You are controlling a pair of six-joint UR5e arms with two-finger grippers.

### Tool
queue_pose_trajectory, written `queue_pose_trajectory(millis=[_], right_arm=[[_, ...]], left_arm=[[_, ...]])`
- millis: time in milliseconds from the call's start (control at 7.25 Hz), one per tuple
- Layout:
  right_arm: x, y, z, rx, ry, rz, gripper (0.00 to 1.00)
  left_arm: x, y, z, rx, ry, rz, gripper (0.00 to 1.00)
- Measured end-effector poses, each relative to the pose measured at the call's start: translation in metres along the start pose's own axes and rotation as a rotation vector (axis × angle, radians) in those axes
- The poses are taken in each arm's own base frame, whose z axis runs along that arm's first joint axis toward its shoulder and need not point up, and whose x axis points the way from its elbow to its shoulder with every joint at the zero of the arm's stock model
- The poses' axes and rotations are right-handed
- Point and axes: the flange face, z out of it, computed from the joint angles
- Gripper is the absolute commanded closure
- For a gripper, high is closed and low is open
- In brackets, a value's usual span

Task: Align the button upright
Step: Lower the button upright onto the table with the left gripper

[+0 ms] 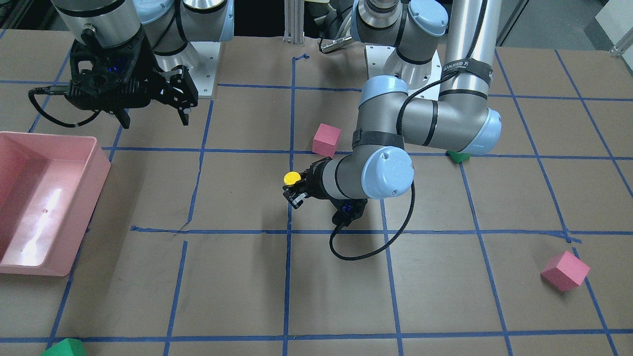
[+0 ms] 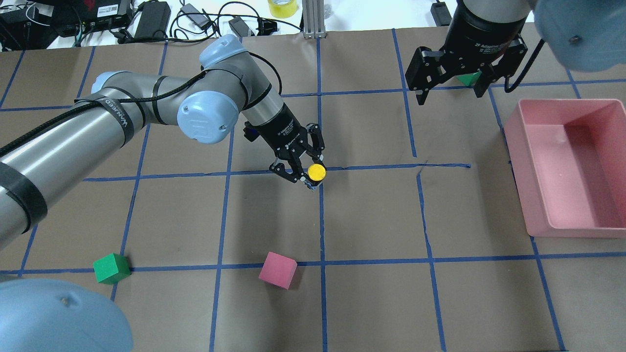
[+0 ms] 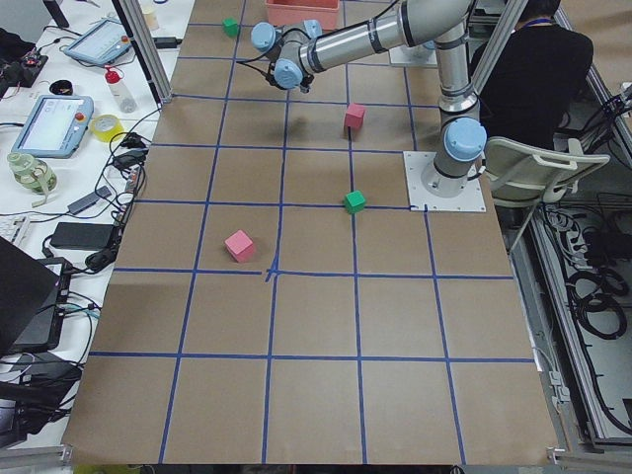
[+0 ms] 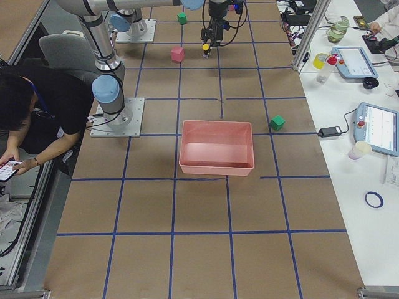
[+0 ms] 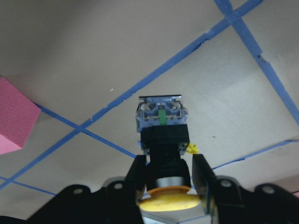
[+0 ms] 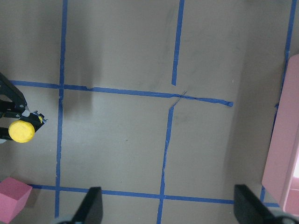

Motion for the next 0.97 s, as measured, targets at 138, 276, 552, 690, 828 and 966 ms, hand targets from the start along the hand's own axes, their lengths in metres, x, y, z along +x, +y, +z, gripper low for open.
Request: queue_pose_trajectory(millis=[138, 276, 552, 690, 828, 966], right_arm=[[0.0, 0.0, 0.0, 0.0, 0.0, 0.0, 0.0], [0.0, 0.0, 0.0, 0.0, 0.0, -0.001, 0.0], [-0.001, 0.0, 0.0, 0.0, 0.0, -0.001, 0.0], [-0.001, 0.0, 0.0, 0.0, 0.0, -0.001, 0.0], [0.0, 0.0, 0.0, 0.0, 0.001, 0.0, 0.0], [0.0, 0.0, 0.0, 0.0, 0.0, 0.0, 0.0]], left_arm=[[0.005, -0.013, 0.0, -0.029, 0.017, 0.004, 1.0], [0.01, -0.024, 0.005, -0.055, 0.027, 0.019, 1.0], [0.016, -0.04, 0.016, -0.091, 0.035, 0.062, 1.0], [0.018, -0.048, 0.021, -0.106, 0.042, 0.071, 1.0], [0.022, -0.054, 0.025, -0.119, 0.058, 0.076, 1.0], [0.026, -0.059, 0.028, -0.126, 0.079, 0.08, 1.0]])
